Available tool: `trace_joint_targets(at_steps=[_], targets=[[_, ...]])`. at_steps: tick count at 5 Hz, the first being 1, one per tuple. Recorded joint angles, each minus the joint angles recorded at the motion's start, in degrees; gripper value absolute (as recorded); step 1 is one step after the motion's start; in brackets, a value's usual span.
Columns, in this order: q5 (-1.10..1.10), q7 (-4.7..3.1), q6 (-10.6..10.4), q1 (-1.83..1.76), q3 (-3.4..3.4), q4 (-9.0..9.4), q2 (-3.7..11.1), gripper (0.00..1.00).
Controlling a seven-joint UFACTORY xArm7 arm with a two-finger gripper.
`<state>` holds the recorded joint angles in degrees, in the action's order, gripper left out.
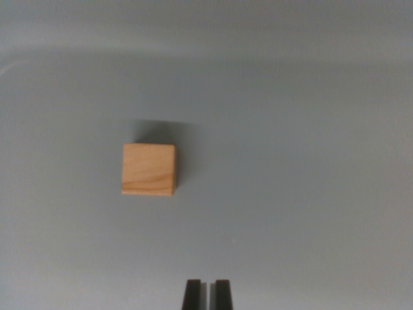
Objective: Push wooden cube
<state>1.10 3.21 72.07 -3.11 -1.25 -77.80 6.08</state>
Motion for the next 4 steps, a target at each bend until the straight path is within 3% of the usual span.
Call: trace_joint_targets(at_steps=[1, 2, 3, 4], targets=[[0.16, 0.64, -2.7, -0.26, -0.25, 1.91, 0.98, 0.00], [0.16, 0.64, -2.7, -0.26, -0.25, 1.91, 0.98, 0.00], [0.32, 1.28, -5.4, -0.53, -0.49, 3.82, 1.96, 0.00], [0.32, 1.28, -5.4, -0.53, -0.49, 3.82, 1.96, 0.00]])
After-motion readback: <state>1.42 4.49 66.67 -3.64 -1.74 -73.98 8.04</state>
